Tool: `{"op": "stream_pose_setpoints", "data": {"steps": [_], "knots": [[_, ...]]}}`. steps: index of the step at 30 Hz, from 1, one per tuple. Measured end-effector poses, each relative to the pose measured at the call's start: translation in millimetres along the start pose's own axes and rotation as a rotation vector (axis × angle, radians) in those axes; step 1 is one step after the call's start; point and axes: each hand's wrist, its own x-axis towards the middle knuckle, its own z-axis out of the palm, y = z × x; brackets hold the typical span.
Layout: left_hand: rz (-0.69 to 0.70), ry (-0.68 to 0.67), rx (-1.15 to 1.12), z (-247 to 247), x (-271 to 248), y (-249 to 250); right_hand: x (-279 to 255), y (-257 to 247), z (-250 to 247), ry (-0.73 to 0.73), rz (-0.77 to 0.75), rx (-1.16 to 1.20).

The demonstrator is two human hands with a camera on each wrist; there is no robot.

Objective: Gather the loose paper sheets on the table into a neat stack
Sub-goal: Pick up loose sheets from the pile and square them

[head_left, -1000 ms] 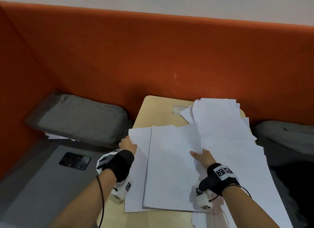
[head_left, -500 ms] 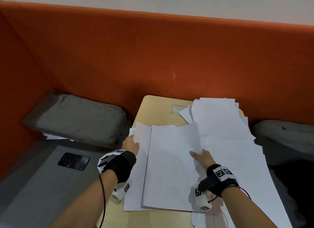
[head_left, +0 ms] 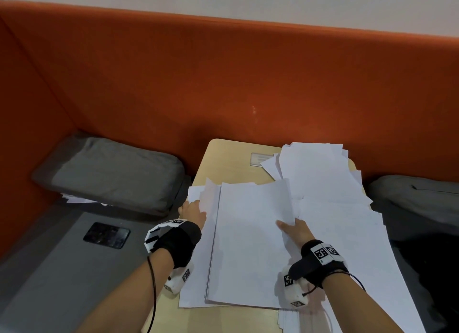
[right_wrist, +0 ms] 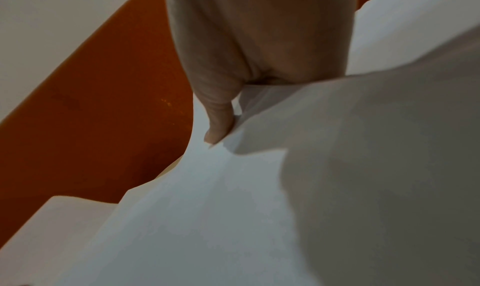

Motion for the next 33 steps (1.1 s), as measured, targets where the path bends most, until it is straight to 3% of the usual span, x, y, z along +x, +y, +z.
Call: {"op": "stream_pose_setpoints", "data": {"steps": [4,8,12,16,26,33], "knots": [[0.015,0.047,-0.071,-3.0,0.8,-1.9,0.6,-0.4,0.1,-0.005,0.005,0.015],[0.123,0.114,-0.231,-1.2,-6.4,-3.0,-0.1,-0.6,0.0,-0.007,0.015,0.036],[0.040,0.160,-0.477,-4.6,-13.3,-1.6,-2.4,-1.6,-0.1,-0.005,0.006,0.037],[-0.095,0.068,-0.614,-1.9,-3.9,-10.2,-4.2,-2.0,-0.6,0.002,0.009,0.035],[-0.041,-0.027,-0.546,5.0,14.3,-22.5,-10.7,-12.7,5.1,-0.006,0.012,0.164],[0.058,-0.118,-0.804,4.3,6.3,-8.5,-12.0,-43.1,41.2,-0.004,-0.053,0.144]]}}
